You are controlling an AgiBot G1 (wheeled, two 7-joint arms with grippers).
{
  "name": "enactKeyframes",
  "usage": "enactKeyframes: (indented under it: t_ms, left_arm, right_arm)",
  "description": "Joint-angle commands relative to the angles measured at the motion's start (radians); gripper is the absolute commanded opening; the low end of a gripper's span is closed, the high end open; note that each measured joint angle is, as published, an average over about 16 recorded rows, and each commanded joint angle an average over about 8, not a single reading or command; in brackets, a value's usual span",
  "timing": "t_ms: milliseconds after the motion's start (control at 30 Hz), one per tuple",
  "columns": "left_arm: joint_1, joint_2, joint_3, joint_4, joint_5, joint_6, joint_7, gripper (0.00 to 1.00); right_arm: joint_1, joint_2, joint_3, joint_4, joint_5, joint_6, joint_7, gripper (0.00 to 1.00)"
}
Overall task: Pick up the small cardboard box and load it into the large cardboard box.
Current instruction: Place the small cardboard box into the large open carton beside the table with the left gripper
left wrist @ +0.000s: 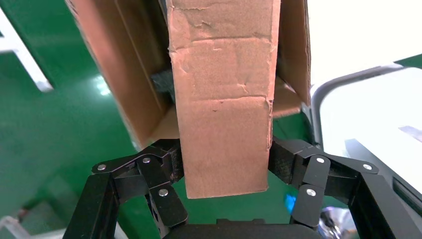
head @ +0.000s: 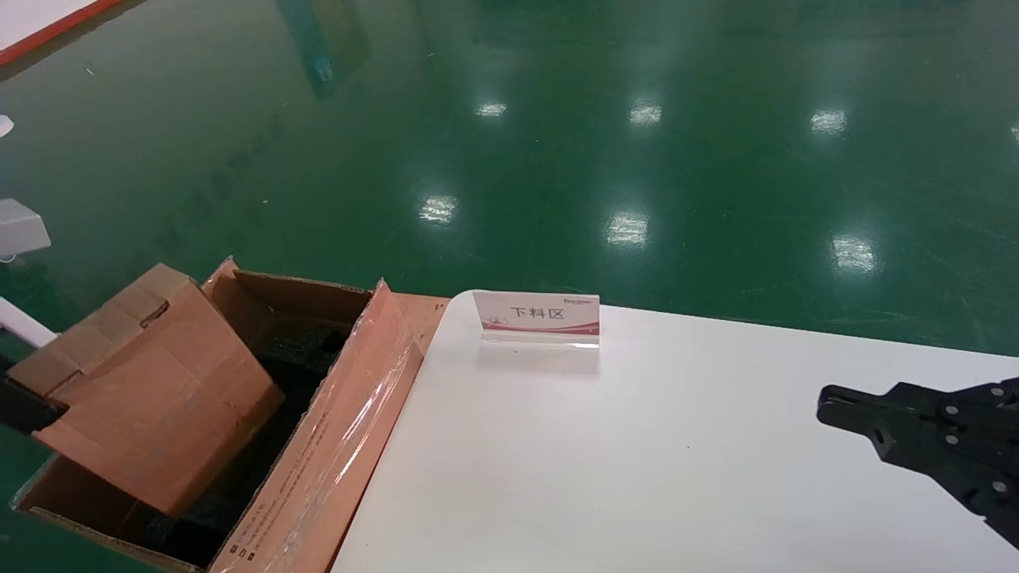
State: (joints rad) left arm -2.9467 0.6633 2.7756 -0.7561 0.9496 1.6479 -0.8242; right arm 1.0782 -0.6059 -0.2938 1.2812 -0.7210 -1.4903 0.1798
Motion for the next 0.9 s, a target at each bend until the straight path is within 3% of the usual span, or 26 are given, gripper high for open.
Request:
enactKeyframes:
  t_ms: [33,67,900]
  left_arm:
    - [-0.001,0.003,0.049,-0.003,-0.040,0.003,0.000,0.00]
    - [0.006,0.003,0.061,-0.002,-0.049,-0.005,0.001,0.00]
    - [0.149,-0.042,0.018,0.038,-0.006,-0.108,-0.067,0.00]
  right_arm:
    - [0.000,0.000,0.000,0.000,0.000,0.000,0.000,0.93]
    - [0.000,0.000,0.000,0.000,0.000,0.000,0.000,1.00]
    - [0.000,0.001,-0.002,0.000,0.001,0.001,-0.001,1.00]
